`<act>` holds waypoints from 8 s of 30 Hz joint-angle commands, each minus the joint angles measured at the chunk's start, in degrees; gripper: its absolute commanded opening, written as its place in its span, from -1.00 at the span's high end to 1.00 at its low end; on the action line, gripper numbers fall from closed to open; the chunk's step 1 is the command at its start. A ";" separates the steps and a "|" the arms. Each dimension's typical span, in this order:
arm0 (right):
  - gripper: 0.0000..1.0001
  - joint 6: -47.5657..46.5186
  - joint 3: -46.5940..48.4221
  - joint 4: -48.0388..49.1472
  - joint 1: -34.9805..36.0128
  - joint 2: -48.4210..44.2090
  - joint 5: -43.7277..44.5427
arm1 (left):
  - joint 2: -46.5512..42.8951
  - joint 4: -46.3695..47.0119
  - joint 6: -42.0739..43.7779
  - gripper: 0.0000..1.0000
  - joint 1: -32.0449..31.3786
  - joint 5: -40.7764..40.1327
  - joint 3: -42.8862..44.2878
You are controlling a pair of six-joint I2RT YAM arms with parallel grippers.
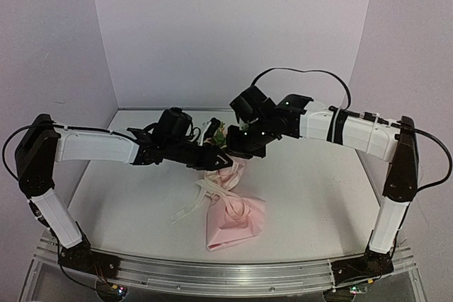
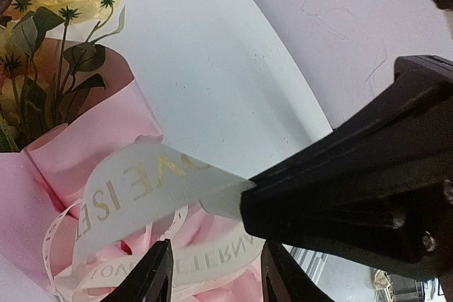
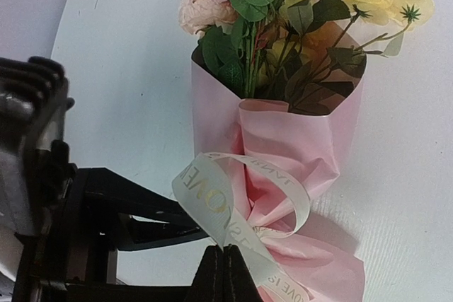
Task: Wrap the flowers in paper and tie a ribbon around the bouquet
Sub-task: Cross the half-tied ribbon over the folded bouquet.
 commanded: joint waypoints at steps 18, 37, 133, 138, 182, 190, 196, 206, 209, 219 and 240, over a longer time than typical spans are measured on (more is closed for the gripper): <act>1.00 2.34 3.70 -1.02 0.52 1.93 1.52 | 0.26 6.00 -0.19 0.21 -0.56 1.81 1.04; -0.12 1.06 -11.10 1.13 1.80 -10.50 7.75 | -3.02 8.14 -5.31 0.99 -0.38 -9.88 -4.30; -0.20 -20.73 -24.84 5.61 7.09 -9.13 9.46 | -18.40 -0.05 -8.39 1.00 2.16 -19.28 -14.86; -0.11 -18.37 -29.59 8.18 4.71 -10.01 8.37 | -18.25 -0.06 -8.44 1.00 2.24 -19.15 -14.44; 1.00 -13.39 -31.60 14.51 1.19 -10.74 5.48 | -17.82 0.74 -6.05 1.00 2.25 -14.58 -13.03; 1.00 -9.27 -22.40 12.80 4.25 -8.66 -0.28 | -19.35 0.69 -4.09 0.99 2.25 -10.99 -14.42; 1.00 -3.11 -13.92 12.59 4.93 -1.13 -3.24 | -21.46 0.50 -4.11 1.00 2.15 -10.84 -16.80; 1.00 6.62 -7.12 9.06 4.43 6.80 -0.24 | -21.93 1.39 -3.47 0.99 1.48 -9.09 -17.29; 1.00 9.21 -6.85 7.94 3.74 7.49 2.75 | -22.15 1.50 -2.77 1.00 0.89 -7.52 -17.33; 0.99 12.78 -3.12 5.06 2.51 10.79 8.14 | -22.40 1.85 -0.56 1.00 -1.38 -1.54 -17.96; 0.36 10.51 -1.90 3.64 4.18 7.80 12.11 | -19.14 0.41 -1.85 1.00 -2.50 -8.38 -16.72</act>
